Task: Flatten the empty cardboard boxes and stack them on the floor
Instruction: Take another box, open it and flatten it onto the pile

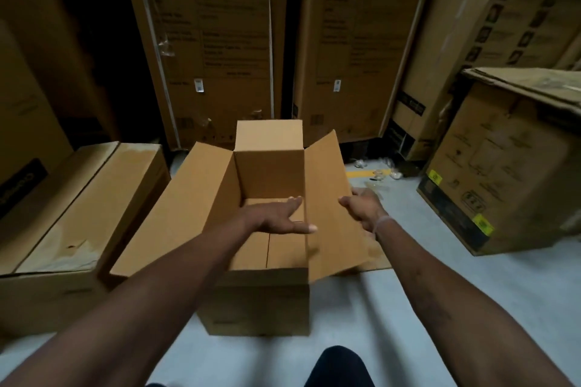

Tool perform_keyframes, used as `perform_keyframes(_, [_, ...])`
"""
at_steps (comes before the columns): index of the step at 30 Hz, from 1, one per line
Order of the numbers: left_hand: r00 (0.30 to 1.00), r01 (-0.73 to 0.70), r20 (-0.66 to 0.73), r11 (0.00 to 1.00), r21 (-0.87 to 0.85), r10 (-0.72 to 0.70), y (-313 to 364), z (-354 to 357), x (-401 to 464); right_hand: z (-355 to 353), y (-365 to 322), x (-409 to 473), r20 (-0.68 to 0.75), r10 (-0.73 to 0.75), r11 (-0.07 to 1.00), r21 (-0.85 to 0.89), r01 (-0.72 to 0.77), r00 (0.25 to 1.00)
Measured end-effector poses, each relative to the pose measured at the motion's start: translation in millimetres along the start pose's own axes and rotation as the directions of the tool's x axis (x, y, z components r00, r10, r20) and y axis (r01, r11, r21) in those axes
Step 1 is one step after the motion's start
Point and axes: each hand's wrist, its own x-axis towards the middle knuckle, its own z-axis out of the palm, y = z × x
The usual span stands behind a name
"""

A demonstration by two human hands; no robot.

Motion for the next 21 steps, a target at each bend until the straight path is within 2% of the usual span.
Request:
perform_keyframes(3, [0.991,-0.132,-0.020,0.991,0.009,0.132,36,2,-14,8,-57,-25,-0.109,-0.115,0.988,-0.112,0.102,0.987])
perform_keyframes(5, [0.986,-0.159,-0.039,0.986,0.040,0.161,46,4,-20,9,-94,-31,-0.132,-0.206,0.959,-0.225,0.173,0.970])
perform_keyframes(8, [0.980,-0.165,-0.131,0.982,-0.087,0.153,47,3,-32,8,-151,-42,-0.134,-0.293,0.904,-0.360,0.229,0.947])
perform_keyframes(12, [0.935,-0.255,-0.306,0.938,-0.235,0.178,37,4,-50,39,-207,-55,-0.170,-0.398,0.849,-0.439,0.292,0.901])
perform_keyframes(17, [0.882,-0.239,-0.456,0.949,-0.208,0.122,-1,23,-58,114,-209,-76,-0.129,-0.479,0.747,-0.580,0.326,0.868])
perform_keyframes(21, [0.790,-0.218,-0.613,0.940,-0.263,0.012,-37,53,-66,174,-164,-81,0.024,-0.453,0.712,-0.592,0.377,0.891])
